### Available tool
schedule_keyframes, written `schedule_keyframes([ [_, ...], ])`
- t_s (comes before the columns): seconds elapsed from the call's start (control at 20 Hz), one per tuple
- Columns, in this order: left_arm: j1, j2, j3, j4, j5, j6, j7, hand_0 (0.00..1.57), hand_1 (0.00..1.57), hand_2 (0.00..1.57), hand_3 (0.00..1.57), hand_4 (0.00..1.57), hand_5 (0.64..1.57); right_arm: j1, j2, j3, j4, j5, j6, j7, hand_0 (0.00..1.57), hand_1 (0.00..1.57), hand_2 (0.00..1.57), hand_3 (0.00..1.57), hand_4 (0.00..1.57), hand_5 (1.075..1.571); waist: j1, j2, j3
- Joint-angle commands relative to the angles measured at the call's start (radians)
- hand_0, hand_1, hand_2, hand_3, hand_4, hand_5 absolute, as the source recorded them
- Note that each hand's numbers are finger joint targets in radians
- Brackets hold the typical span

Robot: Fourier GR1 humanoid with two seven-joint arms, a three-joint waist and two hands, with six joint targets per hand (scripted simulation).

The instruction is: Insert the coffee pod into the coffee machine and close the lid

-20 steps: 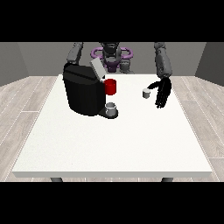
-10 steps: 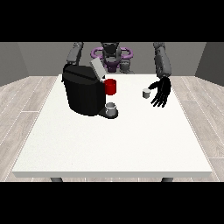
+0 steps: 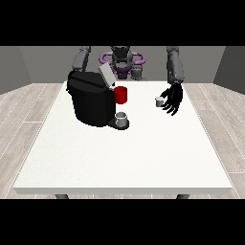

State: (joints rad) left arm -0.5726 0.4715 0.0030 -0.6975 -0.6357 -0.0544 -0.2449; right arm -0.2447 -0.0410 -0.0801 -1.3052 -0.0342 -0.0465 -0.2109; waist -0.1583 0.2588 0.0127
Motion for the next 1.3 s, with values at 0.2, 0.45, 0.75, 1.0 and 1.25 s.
schedule_keyframes([
  [0.2,0.012,-0.101,-0.027,0.068,-0.031,0.017,-0.008,1.26,1.26,1.31,1.21,0.06,1.571,-0.004,0.022,0.024,-0.009,0.01,-0.021,0.048,0.0,0.0,0.0,0.0,0.36,1.571,-0.014,-0.033,-0.0134],
  [0.45,-0.003,-0.154,-0.056,0.01,-0.071,0.068,0.004,1.33,1.33,1.39,1.31,0.62,1.571,-0.001,-0.038,-0.051,0.114,-0.032,0.04,-0.063,0.0,0.0,0.0,0.0,0.41,1.571,0.015,-0.035,-0.0124],
  [0.75,-0.061,-0.08,-0.009,0.034,-0.043,-0.008,-0.109,1.3,1.3,1.38,1.34,0.68,1.571,-0.03,-0.012,-0.055,0.127,-0.042,-0.003,-0.013,0.0,0.0,0.0,0.0,0.39,1.571,0.04,-0.069,-0.0128],
  [1.0,-0.046,-0.179,-0.009,-0.013,-0.013,-0.037,-0.068,1.43,1.43,1.42,1.3,0.59,1.571,0.004,-0.041,-0.096,0.235,-0.057,0.027,-0.12,0.0,0.0,0.0,0.0,0.3,1.571,0.075,-0.122,-0.0123],
  [1.25,-0.074,-0.192,-0.016,-0.03,-0.02,-0.086,-0.04,1.4,1.4,1.38,1.28,0.6,1.571,0.015,-0.016,-0.062,0.246,-0.033,-0.005,-0.077,0.0,0.0,0.0,0.0,0.28,1.571,0.076,-0.174,-0.0125],
])
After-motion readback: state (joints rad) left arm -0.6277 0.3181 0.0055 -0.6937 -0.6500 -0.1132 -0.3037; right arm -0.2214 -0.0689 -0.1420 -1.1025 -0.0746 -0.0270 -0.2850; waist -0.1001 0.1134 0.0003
